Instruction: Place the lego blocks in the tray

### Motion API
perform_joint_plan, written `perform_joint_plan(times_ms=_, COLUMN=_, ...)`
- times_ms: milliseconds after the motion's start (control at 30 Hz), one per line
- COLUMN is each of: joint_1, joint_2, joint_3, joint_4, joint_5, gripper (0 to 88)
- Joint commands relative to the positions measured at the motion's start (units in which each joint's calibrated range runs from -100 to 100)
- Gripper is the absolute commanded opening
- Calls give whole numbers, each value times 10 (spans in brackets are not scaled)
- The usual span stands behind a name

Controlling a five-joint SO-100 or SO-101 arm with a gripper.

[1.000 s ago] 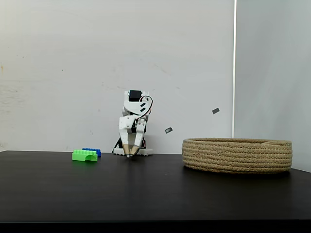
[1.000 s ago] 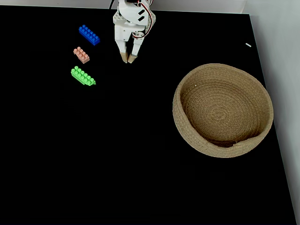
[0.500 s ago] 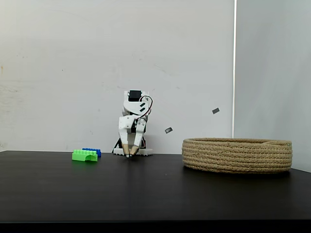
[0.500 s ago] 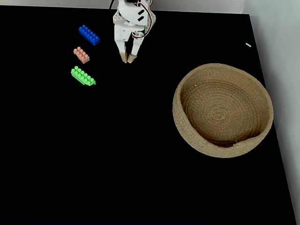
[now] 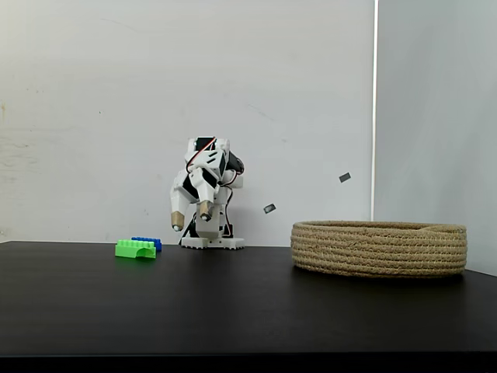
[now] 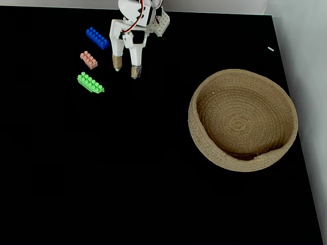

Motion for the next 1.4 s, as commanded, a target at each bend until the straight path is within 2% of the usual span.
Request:
perform_joint_plan(times_ms=0, joint_1=56, joint_2=108, joint_3=-113, joint_4=-14, joint_5=-33, gripper=289)
perform_joint_plan(times_ms=333, joint_1=138, joint_2=402, joint_3=-353, joint_4=36, joint_5=-115, gripper=282)
perform_joint_plan(times_ms=633, joint_1=170, joint_2=546, joint_3=-484, joint_4=71, joint_5=-159, gripper=278)
perform_joint_plan(times_ms=967, joint_1=193, joint_2=643, joint_3=-544, joint_4=79, joint_5=-189, gripper=279)
perform_joint_plan(times_ms=1367, joint_1=179, joint_2=685, joint_3=-558, joint_4=86, joint_5=-214, gripper=278)
